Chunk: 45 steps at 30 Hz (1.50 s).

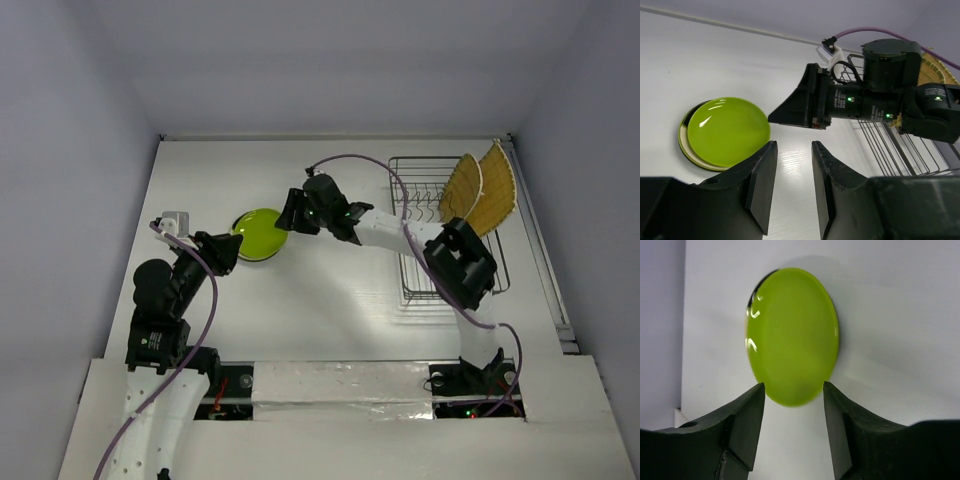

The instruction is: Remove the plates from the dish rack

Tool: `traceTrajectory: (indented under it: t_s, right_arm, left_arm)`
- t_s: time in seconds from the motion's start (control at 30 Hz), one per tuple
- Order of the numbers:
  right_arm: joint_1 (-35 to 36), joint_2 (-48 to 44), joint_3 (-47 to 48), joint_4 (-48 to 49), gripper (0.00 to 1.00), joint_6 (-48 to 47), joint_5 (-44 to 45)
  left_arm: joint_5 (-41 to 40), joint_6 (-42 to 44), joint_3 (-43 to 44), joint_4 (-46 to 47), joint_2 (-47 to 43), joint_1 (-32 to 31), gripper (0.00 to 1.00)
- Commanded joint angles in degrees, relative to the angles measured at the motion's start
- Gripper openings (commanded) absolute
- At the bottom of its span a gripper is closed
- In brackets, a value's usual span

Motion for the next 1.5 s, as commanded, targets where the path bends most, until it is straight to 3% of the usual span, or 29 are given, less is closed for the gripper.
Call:
traceTrajectory:
  t_s: [0.0, 0.1, 0.17, 0.2, 0.23, 0.27, 0.33, 0.43, 0.53, 0.6, 0.7, 0.73, 0.83, 1.1, 1.4, 1.47]
  right_arm:
    - [0.28, -8.65, -2.48, -2.38, 0.56, -4.64, 6.81]
    - [0.28, -14.88, -4.86, -7.03, 0.51, -9.38, 12.70]
    - [0.28, -21.53, -8.45, -8.54, 0.36, -12.55, 16.93]
    - [0.28, -24.19, -9.86, -10.11, 0.24, -13.43, 22.35]
    - [0.28, -26.83, -11.18, -11.17, 0.06, -14.39, 25.45]
    - [0.28, -29.64, -13.45, -12.57, 0.00, -15.88, 28.44]
    - [-1.99, -38.34, -17.23, -18.36, 0.00, -17.03, 37.93]
    - [-5.86, -50.03, -20.85, -21.98, 0.00, -18.26, 43.75]
    - [-13.67, -58.37, -24.81, -24.36, 0.00, -20.28, 44.73]
    - [-20.16, -60.51, -25.95, -24.72, 0.04, -21.87, 41.15]
    - [-25.28, -60.08, -24.47, -27.16, 0.25, -23.89, 43.47]
    - [-26.43, -59.47, -23.59, -27.26, 0.44, -24.59, 44.19]
    - [-31.16, -57.27, -22.88, -25.96, 0.63, -25.91, 42.45]
    - [-39.62, -44.98, -19.81, -19.71, 0.58, -28.73, 35.32]
    - [-40.77, -39.16, -20.16, -15.14, 0.25, -28.38, 33.04]
    - [-40.77, -39.51, -20.59, -14.96, 0.10, -28.29, 33.30]
  left_arm:
    - [0.33, 0.16, -0.29, 2.52, -0.57, -0.42, 0.31]
    - [0.33, 0.16, -0.38, 2.52, -0.66, -0.42, 0.29]
    - [0.33, 0.16, -0.38, 2.43, -0.75, -0.42, 0.25]
    - [0.41, 0.25, -0.29, 2.43, -0.75, -0.42, 0.23]
    - [0.33, 0.16, -0.29, 2.51, -0.75, -0.42, 0.20]
    - [0.33, 0.16, -0.38, 2.43, -0.75, -0.42, 0.15]
    - [0.33, 0.16, -0.38, 2.43, -0.57, -0.42, 0.04]
    - [0.15, 0.16, -0.29, 2.43, -0.66, -0.42, 0.02]
    - [0.15, 0.08, -0.38, 2.51, -0.84, -0.42, 0.14]
    - [0.32, -0.01, -0.29, 2.52, -0.75, -0.42, 0.32]
    - [0.59, -0.01, -0.38, 2.60, -0.48, -0.94, 0.50]
    - [0.76, -0.01, -0.38, 2.60, -0.40, -0.95, 0.53]
    - [0.94, -0.01, -0.38, 2.69, -0.22, -0.95, 0.56]
    - [0.94, -0.01, -0.38, 2.78, -0.75, -0.95, 0.55]
    - [1.12, 0.16, -0.47, 2.78, -1.10, -0.95, 0.49]
    - [1.03, 0.08, -0.47, 2.78, -1.19, -0.95, 0.43]
